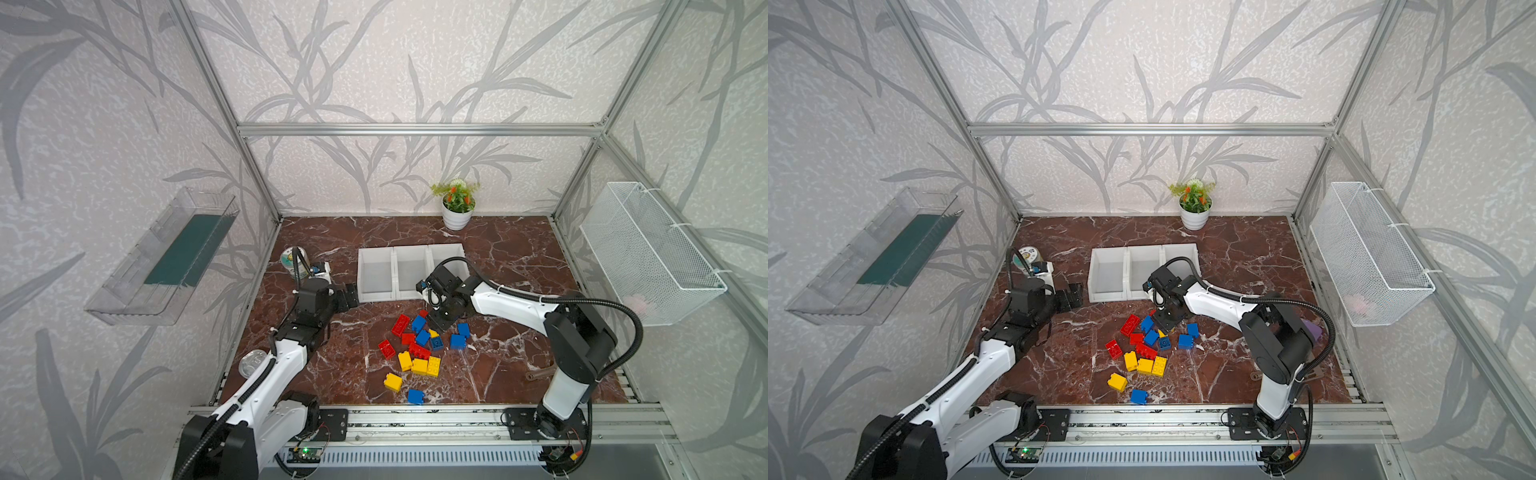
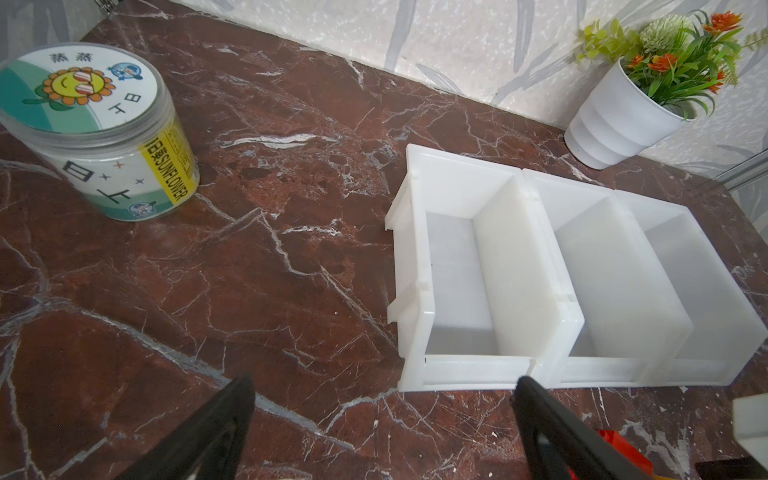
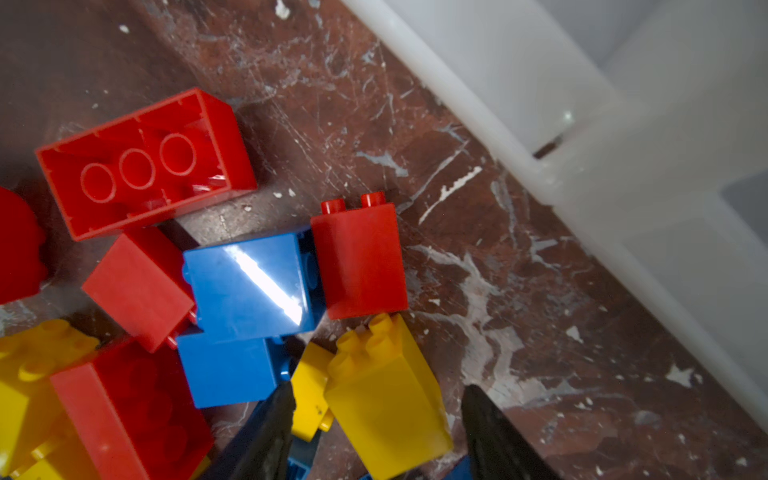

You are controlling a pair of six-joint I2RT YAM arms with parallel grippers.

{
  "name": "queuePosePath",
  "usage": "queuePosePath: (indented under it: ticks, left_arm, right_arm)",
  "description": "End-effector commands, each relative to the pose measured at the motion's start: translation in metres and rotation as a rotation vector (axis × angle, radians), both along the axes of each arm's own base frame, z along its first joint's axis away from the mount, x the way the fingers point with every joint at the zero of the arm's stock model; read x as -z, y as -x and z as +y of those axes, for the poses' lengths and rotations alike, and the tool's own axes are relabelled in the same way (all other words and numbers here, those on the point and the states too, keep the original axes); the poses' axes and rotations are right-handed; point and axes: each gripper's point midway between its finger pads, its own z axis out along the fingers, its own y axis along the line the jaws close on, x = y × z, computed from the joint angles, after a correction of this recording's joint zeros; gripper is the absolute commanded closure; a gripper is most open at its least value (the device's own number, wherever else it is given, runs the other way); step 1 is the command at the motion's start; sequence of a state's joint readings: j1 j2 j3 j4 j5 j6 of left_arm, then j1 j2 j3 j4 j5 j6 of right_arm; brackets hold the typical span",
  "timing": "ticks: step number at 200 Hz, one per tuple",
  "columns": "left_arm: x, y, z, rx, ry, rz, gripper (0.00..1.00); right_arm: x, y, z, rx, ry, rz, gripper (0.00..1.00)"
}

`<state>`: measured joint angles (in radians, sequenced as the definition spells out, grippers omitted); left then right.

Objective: Sort the legos into containers by color
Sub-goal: 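Grasp a yellow brick with the right gripper while the left arm nears the bin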

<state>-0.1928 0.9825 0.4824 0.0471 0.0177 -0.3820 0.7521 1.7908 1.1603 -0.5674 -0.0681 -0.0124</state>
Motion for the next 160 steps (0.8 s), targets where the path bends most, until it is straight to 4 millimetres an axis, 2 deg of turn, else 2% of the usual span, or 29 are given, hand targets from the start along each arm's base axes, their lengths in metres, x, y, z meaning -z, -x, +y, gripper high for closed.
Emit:
queuePosePath:
  ticks: [1, 30, 62, 106, 134, 160]
  left_arm:
    - [-0.002, 0.001, 0.001, -0.035, 0.05, -0.042, 0.01]
    - [0.001, 0.001, -0.002, -0.012, 0.042, -0.02, 0.01]
    - [0.0, 0.0, -0.005, -0.012, 0.058, -0.014, 0.01]
    - [-0.003, -0.001, -0.007, 0.009, 0.042, -0.016, 0.01]
    - [-0.002, -0.002, -0.008, 0.013, 0.042, -0.011, 0.01]
    - [0.008, 0.001, -0.011, 0.012, 0.072, 0.001, 0.01]
  right_arm:
    - [0.003, -0.001, -0.003, 0.0, 0.051, 0.005, 0.39]
    - [0.007, -0.01, -0.007, 0.02, 0.097, -0.021, 0.47]
    - [0.007, -0.011, -0.013, 0.034, 0.128, -0.022, 0.63]
    - [0.0, -0.008, -0.019, 0.085, 0.11, -0.042, 0.71]
    - [-0.031, -0.018, -0.016, 0.098, 0.078, -0.104, 0.72]
    - [-0.071, -0.044, -0.019, 0.124, 0.08, -0.22, 0.72]
